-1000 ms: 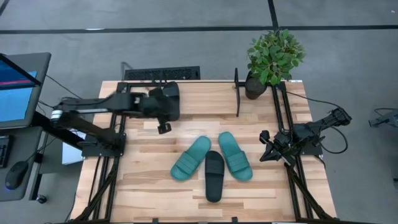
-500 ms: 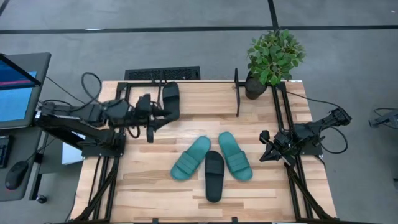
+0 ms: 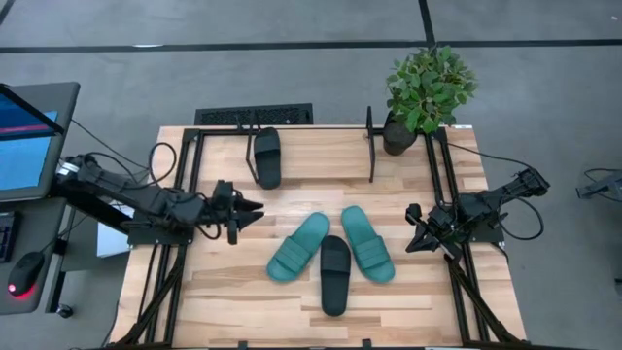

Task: Pick and place slides into the shelf
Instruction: Put the black slide on the shelf

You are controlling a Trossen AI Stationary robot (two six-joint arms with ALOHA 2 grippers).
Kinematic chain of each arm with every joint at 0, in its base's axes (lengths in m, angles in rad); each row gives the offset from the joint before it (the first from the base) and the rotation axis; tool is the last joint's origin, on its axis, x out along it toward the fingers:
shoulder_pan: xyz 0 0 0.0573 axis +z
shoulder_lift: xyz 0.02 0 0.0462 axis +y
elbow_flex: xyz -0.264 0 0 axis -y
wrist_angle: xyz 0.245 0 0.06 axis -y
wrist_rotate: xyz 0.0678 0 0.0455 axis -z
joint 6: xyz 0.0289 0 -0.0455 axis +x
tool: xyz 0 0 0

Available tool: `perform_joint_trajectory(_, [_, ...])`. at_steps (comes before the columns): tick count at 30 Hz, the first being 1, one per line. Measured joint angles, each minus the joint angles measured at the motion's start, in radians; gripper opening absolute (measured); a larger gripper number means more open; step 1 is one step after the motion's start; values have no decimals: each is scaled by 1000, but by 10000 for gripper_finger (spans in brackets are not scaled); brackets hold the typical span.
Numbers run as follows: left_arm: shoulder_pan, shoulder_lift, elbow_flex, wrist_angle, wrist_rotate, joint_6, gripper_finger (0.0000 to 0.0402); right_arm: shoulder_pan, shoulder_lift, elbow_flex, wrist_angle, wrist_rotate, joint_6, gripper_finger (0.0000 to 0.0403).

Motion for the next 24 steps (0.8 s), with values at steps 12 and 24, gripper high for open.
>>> perform_joint_trajectory(12, [-141, -8, -177, 120, 3, -57, 135, 0, 0, 0, 0, 0, 0, 1])
perform_joint_trajectory(24, [-231, -8, -343, 205, -91, -232, 135, -1, 0, 0, 0, 4, -50, 1])
